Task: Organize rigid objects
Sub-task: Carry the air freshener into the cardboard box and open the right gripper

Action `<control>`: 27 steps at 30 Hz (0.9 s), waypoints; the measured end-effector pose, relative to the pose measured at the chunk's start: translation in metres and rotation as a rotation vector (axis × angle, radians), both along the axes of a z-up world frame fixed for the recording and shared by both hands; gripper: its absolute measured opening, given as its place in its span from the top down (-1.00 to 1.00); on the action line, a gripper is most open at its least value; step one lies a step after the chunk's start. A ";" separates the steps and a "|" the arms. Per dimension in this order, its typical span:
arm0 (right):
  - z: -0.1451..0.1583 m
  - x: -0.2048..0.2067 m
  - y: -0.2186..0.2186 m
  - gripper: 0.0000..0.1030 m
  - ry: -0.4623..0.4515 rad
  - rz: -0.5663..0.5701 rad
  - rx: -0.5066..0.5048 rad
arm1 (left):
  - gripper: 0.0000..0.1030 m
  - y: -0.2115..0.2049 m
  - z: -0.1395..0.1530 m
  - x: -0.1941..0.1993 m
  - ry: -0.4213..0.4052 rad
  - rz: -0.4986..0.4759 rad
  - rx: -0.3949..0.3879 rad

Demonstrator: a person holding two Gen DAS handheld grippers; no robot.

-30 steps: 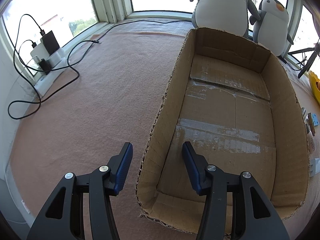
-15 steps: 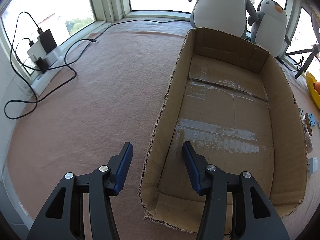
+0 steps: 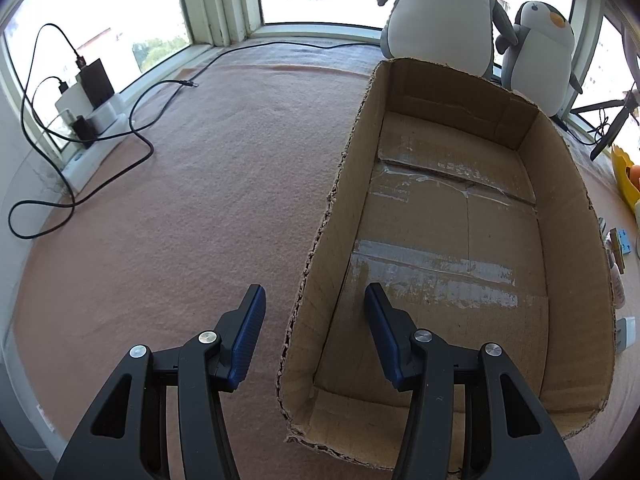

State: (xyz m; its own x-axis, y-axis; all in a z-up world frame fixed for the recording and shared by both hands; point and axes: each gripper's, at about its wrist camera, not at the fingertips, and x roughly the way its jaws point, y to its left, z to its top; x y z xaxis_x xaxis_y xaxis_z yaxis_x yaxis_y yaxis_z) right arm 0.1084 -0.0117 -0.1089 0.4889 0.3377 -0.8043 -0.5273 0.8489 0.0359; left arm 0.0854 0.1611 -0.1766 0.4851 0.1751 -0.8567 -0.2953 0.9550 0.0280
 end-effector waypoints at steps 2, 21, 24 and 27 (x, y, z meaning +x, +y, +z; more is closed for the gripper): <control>-0.006 -0.004 0.016 -0.02 0.007 0.033 -0.010 | 0.01 0.000 0.000 0.000 0.000 0.000 -0.001; -0.046 -0.013 0.058 -0.03 0.042 0.121 -0.107 | 0.01 0.001 0.000 0.000 0.000 -0.001 -0.001; -0.044 -0.015 0.059 -0.09 0.032 0.125 -0.106 | 0.01 0.001 0.000 -0.001 0.001 -0.001 -0.002; -0.040 -0.017 0.058 -0.19 0.023 0.123 -0.101 | 0.01 0.001 0.000 -0.002 0.000 0.002 -0.005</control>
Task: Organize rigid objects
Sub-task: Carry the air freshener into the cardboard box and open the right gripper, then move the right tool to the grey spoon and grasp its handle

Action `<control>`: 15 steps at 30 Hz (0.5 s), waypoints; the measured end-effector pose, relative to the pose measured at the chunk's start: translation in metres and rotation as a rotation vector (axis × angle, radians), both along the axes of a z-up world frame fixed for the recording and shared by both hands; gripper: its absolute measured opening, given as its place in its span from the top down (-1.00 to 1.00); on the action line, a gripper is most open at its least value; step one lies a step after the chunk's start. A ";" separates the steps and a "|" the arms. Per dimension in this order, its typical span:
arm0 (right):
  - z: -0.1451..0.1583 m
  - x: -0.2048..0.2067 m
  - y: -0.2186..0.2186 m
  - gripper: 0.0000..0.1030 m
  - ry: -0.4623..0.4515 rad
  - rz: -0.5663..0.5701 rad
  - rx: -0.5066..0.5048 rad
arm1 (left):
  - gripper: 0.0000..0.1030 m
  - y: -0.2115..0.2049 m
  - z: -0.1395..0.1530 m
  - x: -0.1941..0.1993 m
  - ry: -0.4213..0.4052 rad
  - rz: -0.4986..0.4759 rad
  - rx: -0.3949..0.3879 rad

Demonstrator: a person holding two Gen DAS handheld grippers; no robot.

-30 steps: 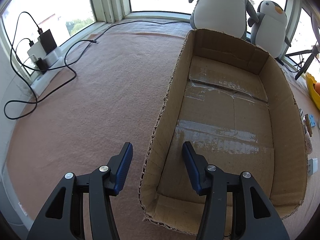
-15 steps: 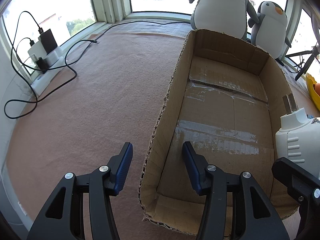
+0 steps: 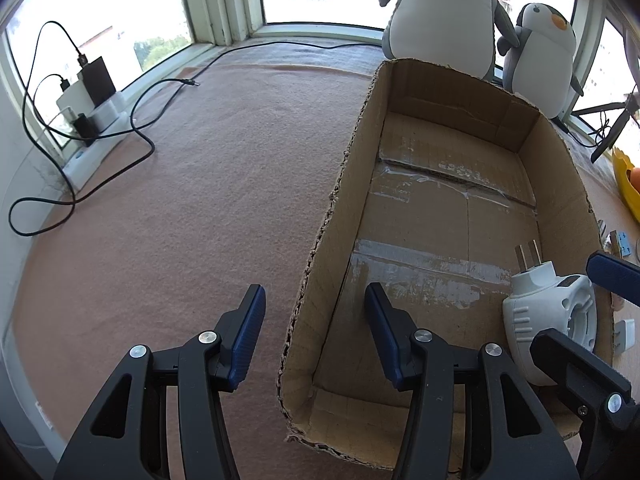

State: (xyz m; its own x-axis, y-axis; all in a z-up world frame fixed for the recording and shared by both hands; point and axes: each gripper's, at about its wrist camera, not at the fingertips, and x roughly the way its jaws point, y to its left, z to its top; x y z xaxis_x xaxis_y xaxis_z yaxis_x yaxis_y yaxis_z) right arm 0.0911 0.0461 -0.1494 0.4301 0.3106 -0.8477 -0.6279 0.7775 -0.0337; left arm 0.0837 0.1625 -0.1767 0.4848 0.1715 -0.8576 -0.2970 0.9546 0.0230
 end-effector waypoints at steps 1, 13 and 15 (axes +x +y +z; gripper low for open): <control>0.001 0.000 -0.001 -0.19 0.003 -0.002 0.004 | 0.01 0.000 0.000 0.000 0.000 0.001 0.000; 0.038 -0.001 -0.062 -0.19 -0.010 -0.119 0.090 | 0.01 -0.003 0.000 0.003 0.009 -0.005 0.026; 0.046 -0.001 -0.080 -0.19 -0.019 -0.156 0.105 | 0.01 -0.004 0.000 0.003 0.010 -0.005 0.028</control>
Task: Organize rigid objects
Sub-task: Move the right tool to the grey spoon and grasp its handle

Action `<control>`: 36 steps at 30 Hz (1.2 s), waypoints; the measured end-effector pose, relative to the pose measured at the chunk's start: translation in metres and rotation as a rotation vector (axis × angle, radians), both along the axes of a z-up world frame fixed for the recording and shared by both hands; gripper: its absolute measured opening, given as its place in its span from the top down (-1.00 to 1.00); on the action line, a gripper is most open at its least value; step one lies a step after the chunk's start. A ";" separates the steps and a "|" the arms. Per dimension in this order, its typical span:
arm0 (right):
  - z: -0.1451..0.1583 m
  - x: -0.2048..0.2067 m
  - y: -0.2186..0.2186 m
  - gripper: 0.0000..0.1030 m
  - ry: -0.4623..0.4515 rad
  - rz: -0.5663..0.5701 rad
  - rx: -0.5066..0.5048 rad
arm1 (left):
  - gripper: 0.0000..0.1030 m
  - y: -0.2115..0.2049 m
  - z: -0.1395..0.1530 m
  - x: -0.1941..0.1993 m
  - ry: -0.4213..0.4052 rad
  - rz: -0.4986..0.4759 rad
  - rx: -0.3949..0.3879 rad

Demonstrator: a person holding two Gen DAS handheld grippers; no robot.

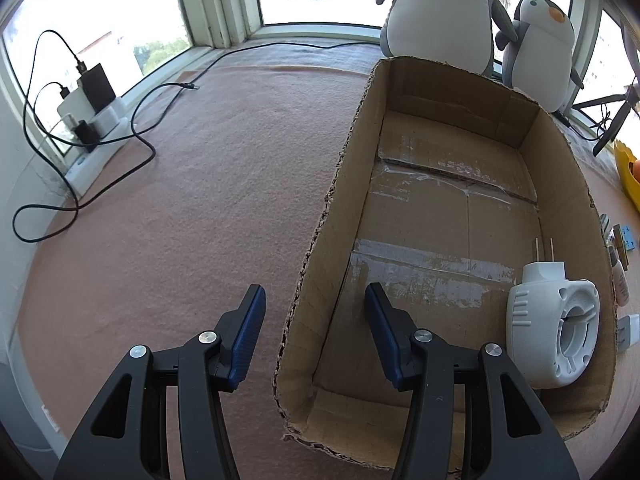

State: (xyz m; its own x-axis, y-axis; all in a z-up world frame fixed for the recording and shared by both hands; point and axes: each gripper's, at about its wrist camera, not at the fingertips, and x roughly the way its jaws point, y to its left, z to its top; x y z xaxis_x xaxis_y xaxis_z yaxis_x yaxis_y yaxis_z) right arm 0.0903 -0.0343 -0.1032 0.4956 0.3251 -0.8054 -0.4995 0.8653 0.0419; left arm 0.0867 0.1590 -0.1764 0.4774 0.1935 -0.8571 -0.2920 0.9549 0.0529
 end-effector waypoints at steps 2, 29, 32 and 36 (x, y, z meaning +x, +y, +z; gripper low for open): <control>0.007 0.001 -0.020 -0.19 -0.004 -0.038 0.018 | 0.01 -0.001 0.000 0.000 0.002 0.000 0.005; -0.029 0.057 -0.286 -0.04 0.057 -0.500 -0.001 | 0.01 -0.010 0.002 0.004 0.030 0.009 0.070; -0.045 0.069 -0.288 0.11 0.091 -0.496 -0.012 | 0.01 -0.010 0.001 0.004 0.033 0.010 0.074; -0.059 0.081 -0.288 0.20 0.108 -0.491 -0.029 | 0.01 -0.010 0.001 0.004 0.035 0.013 0.074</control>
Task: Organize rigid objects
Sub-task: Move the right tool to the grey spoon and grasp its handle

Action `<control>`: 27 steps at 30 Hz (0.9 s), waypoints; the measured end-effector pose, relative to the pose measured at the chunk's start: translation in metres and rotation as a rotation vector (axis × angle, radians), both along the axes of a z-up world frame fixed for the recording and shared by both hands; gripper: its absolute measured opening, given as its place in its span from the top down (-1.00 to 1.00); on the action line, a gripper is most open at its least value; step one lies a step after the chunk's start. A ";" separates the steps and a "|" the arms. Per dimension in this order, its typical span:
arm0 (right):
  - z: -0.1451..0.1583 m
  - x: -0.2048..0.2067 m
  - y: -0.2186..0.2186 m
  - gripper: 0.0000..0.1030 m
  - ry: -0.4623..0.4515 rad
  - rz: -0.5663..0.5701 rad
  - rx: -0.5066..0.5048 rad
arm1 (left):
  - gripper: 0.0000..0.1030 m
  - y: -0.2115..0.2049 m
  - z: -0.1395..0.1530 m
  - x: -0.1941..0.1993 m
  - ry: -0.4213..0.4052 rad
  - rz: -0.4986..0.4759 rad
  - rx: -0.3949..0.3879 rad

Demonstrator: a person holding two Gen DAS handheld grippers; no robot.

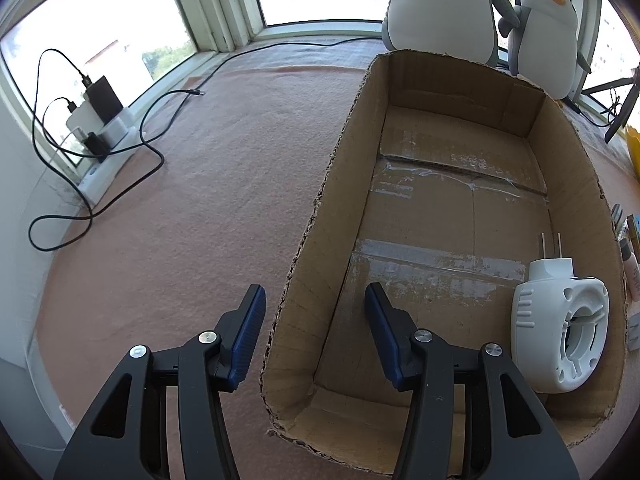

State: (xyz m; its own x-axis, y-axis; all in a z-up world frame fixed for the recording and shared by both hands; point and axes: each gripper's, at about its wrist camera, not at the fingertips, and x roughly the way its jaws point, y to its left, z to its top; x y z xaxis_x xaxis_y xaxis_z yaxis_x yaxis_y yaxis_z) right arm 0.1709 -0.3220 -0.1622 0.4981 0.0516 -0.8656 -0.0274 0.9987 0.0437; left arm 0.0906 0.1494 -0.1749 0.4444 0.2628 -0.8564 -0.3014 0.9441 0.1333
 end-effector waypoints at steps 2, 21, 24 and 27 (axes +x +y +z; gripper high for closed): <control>-0.004 0.005 0.002 0.24 0.002 0.008 -0.017 | 0.01 0.000 0.000 0.000 0.001 0.002 0.002; -0.022 0.029 0.002 0.75 0.060 0.034 -0.009 | 0.01 0.001 -0.001 0.000 0.001 0.006 0.002; -0.021 0.029 0.001 0.87 0.069 0.034 0.004 | 0.01 0.000 -0.001 0.000 0.000 0.008 0.001; -0.021 0.027 0.001 0.87 0.063 0.033 0.002 | 0.01 0.000 -0.001 0.000 -0.003 0.009 -0.001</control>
